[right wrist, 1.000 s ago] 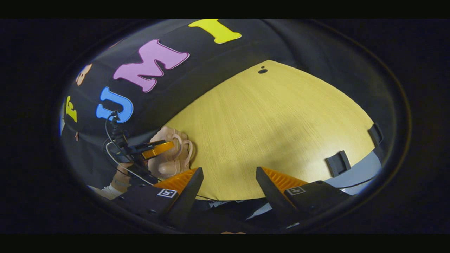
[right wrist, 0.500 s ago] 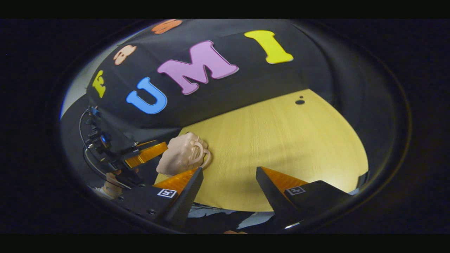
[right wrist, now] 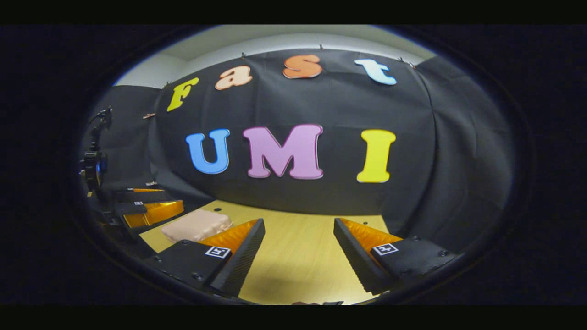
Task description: First open the suitcase, pack the skin care products into it, and then close the suitcase.
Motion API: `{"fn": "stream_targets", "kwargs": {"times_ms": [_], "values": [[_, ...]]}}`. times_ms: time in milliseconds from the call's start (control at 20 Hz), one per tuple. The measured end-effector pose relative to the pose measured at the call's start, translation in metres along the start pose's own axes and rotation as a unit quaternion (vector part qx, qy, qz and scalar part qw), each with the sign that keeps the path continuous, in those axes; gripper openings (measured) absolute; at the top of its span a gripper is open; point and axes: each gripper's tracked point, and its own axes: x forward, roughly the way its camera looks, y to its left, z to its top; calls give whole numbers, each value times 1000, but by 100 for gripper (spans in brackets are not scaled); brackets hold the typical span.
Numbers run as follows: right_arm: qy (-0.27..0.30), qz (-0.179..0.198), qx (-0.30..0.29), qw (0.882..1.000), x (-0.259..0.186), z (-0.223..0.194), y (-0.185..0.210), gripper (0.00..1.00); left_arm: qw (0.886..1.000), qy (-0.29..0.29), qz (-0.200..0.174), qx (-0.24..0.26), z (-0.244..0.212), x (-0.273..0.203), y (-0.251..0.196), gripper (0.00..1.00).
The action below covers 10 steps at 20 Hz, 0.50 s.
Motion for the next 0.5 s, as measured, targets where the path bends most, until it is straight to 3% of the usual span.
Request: {"fn": "stream_targets", "kwargs": {"times_ms": [100, 250, 500], "values": [[-39, -22, -4, 999, -4, 29, 0, 95, 1000, -18, -3, 9, 15, -10, 1, 95], [-83, -24, -6, 996, -6, 58, 12, 96, 999, -41, -7, -2, 32, -15, 4, 95], [-107, -34, -18, 994, -13, 70, 23, 97, 999, -40, -8, -17, 30, -16, 16, 95]]}}
